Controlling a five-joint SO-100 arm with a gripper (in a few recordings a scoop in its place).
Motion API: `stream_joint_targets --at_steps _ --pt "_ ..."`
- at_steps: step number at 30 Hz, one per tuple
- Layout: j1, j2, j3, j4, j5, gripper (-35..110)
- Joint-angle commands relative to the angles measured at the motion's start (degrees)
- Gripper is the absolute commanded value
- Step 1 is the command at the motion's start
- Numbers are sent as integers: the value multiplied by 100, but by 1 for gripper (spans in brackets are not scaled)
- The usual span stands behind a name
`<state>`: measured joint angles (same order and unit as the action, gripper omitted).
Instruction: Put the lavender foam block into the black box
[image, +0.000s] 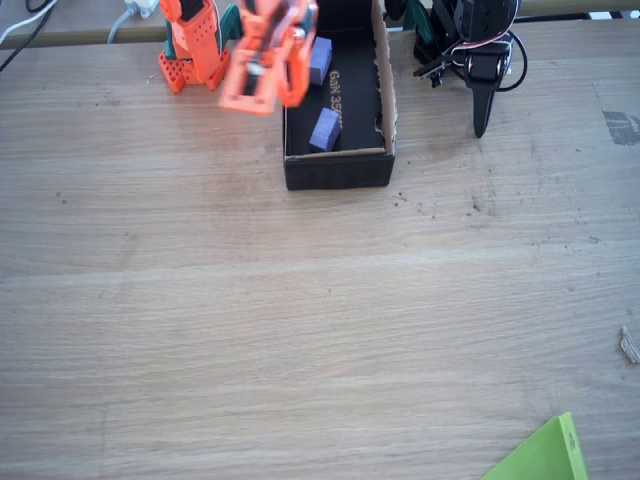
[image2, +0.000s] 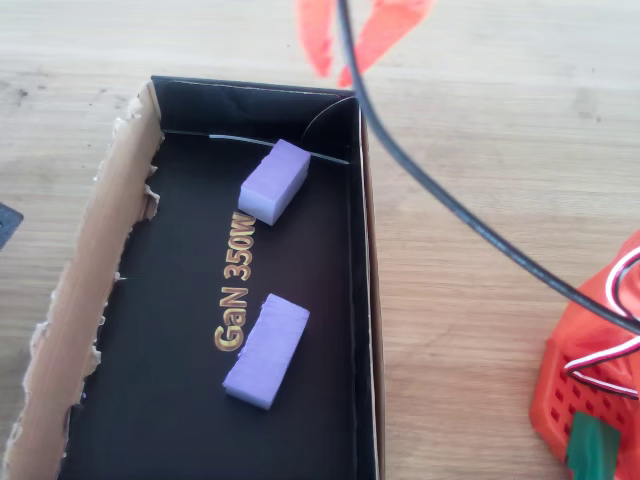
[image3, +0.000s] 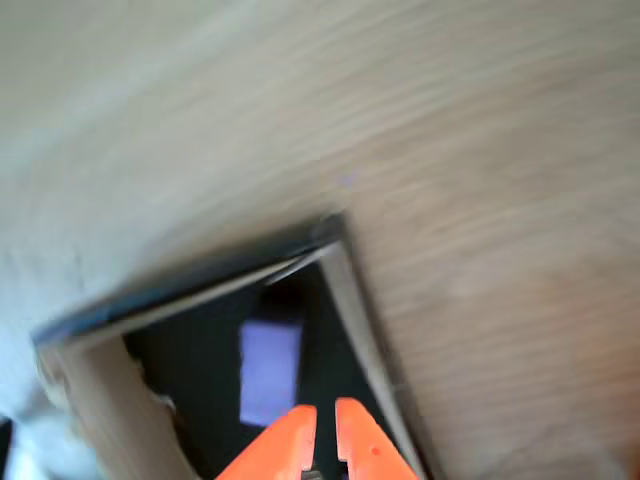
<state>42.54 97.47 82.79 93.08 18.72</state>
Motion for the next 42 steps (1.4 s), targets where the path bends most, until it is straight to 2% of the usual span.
stream_joint_targets --at_steps 1,6,8,11,13,25,32,36,39,42 --pt "1090 2593 1819 -536 -229 0" --pt "3120 5089 3823 -1345 -299 0" --pt "3709 5933 4570 -1986 -193 0" --pt "4052 7084 5625 -2760 -598 0" --pt "4122 7629 6100 -2795 -615 0" --pt "4720 7664 6996 -2979 -958 0" --pt "4852 7673 8060 -3999 -1178 0" --pt "4720 7673 8060 -3691 -1063 0" --pt "4869 7673 8060 -3050 -729 0" --pt "4975 7673 8060 -2329 -993 0"
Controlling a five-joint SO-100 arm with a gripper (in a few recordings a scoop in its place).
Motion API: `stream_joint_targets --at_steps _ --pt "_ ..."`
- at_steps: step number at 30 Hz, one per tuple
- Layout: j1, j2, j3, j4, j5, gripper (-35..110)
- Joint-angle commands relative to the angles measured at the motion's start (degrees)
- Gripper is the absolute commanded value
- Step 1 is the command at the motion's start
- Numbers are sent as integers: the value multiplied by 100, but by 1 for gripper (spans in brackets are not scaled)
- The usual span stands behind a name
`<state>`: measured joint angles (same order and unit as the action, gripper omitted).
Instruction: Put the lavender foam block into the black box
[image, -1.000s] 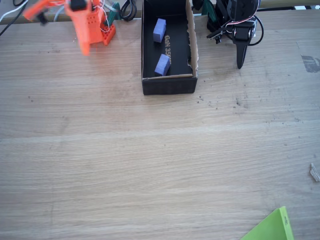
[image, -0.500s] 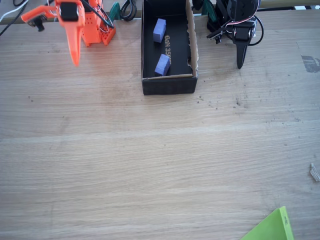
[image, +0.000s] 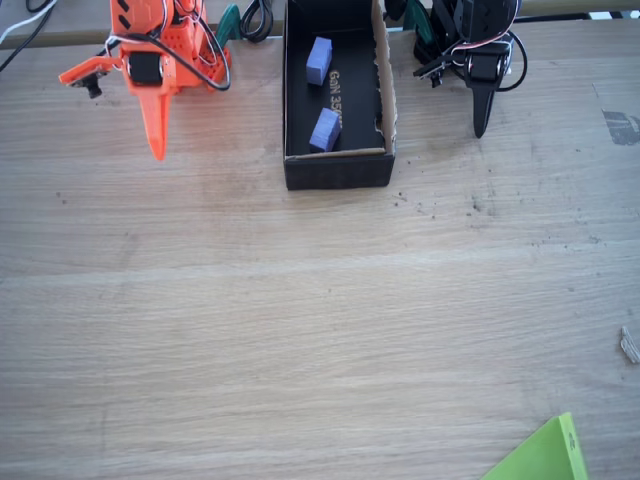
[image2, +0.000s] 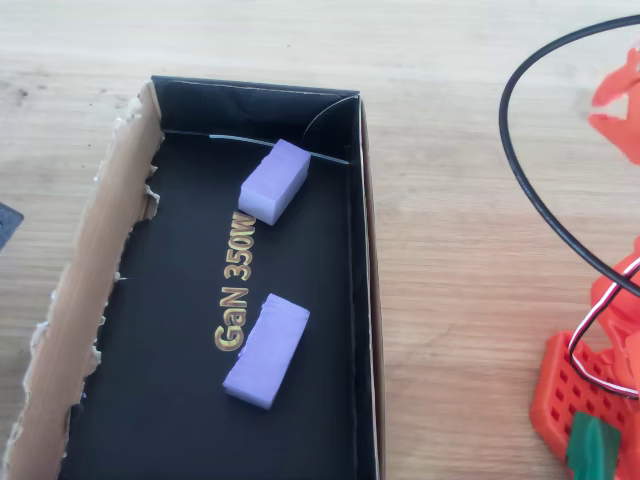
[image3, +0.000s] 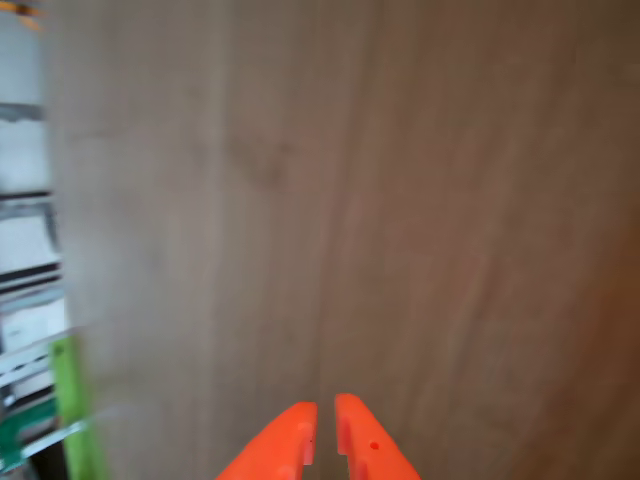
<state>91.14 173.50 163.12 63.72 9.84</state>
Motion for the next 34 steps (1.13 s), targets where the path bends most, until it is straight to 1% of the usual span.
stream_joint_targets --at_steps 1,4,9,12,34 --pt "114 70 26 738 -325 0" --pt "53 70 26 1046 -519 0" --pt "-62 70 26 1116 378 0" --pt "-88 70 26 1107 642 0" --pt "-88 70 26 1125 668 0"
